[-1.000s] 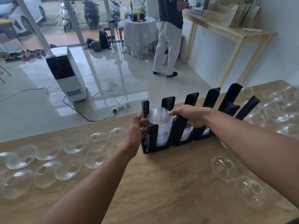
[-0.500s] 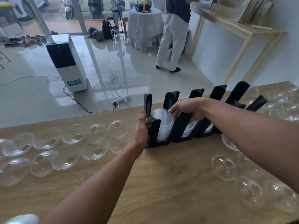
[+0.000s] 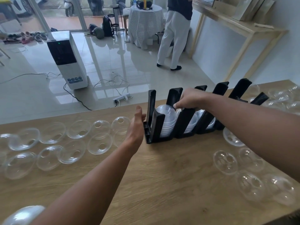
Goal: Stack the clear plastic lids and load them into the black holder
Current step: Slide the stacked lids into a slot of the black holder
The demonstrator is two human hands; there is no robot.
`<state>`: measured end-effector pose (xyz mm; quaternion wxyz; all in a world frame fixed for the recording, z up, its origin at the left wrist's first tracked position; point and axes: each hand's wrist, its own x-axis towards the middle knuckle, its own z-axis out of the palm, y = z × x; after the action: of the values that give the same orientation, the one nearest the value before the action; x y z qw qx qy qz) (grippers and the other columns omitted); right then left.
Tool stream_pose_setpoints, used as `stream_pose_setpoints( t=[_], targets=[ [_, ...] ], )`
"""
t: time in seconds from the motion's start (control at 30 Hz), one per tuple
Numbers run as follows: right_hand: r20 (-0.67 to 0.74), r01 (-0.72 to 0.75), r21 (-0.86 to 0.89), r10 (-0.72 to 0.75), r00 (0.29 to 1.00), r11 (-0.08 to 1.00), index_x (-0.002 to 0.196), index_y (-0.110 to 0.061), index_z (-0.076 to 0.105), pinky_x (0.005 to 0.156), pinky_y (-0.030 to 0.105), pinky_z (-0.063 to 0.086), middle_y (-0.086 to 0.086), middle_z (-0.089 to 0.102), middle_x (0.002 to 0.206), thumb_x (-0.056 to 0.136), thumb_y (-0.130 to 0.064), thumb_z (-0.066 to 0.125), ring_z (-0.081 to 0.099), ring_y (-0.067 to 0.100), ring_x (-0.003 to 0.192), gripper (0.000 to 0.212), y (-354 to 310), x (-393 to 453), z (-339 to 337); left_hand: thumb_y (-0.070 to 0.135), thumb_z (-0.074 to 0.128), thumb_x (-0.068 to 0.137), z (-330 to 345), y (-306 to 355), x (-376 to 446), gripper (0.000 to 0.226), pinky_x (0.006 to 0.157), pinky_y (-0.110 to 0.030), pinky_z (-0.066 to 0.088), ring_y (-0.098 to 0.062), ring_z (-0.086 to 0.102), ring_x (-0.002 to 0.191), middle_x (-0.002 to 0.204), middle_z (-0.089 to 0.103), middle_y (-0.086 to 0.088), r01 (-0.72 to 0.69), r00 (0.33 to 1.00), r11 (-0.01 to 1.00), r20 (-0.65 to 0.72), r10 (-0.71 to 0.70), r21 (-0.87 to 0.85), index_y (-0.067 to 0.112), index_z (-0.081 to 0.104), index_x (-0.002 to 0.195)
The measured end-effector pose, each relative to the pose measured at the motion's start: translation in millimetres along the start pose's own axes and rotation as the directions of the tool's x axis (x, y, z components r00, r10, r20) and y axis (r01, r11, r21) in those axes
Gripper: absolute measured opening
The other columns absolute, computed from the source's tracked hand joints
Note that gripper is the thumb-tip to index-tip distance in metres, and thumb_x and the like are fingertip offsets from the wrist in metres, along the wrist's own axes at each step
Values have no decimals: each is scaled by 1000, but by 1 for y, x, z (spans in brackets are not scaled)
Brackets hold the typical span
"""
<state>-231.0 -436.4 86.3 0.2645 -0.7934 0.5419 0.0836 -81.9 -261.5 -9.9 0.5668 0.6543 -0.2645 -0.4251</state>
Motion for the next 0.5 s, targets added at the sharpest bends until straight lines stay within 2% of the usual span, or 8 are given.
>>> stream_pose_setpoints(
  t=[0.07,0.1,0.17,0.27,0.37,0.43,0.5],
  targets=[
    [-79,22,-41,-25,997,999,97,-6,77,82,41,61,14,76,96,87,-44,77,72,30,88,40,-6,-15,-7,84,27,83,-26,7,-6,92,109,-41,41,-14,59,120,131,64,-4,-37,999,999,-16,37,26,13,63,129],
    [-122,33,-71,-42,992,997,102,-5,77,87,45,61,15,76,101,89,-47,74,72,32,93,44,-12,-23,-10,82,28,84,-42,12,-10,90,111,-43,41,-16,60,120,130,65,-4,-55,998,998,-27,56,38,12,65,127],
    [-218,55,-132,-83,972,990,105,-9,78,89,49,60,13,76,102,91,-52,70,70,33,92,46,-25,-41,-18,81,30,85,-78,23,-20,85,108,-44,45,-18,63,116,122,70,-4,-89,994,993,-50,93,73,14,71,119],
    [-375,98,-179,-160,913,979,94,-21,75,82,42,58,1,72,89,91,-57,65,67,27,84,37,-56,-72,-22,79,31,85,-143,36,-39,77,103,-45,49,-19,67,109,112,74,-2,-109,987,979,-102,127,170,20,75,105],
    [-500,200,-161,-255,827,966,97,-26,70,80,40,55,1,70,90,92,-58,62,66,28,86,33,-97,-101,-5,88,28,81,-216,36,-65,84,102,-50,48,-16,68,103,110,74,2,-83,977,941,-159,142,329,23,76,105],
    [-527,301,-102,-308,792,948,100,-25,70,81,41,56,0,71,93,93,-57,61,66,27,87,33,-128,-119,21,98,26,73,-264,28,-86,92,100,-51,48,-15,68,100,108,74,6,-27,970,914,-210,121,404,26,75,104],
    [-484,396,-15,-353,801,918,97,-28,70,79,36,55,-6,72,92,93,-56,62,67,20,85,30,-157,-137,55,102,26,67,-307,13,-107,90,98,-48,49,-14,67,101,106,73,12,57,961,891,-267,74,450,32,73,97]
  ],
)
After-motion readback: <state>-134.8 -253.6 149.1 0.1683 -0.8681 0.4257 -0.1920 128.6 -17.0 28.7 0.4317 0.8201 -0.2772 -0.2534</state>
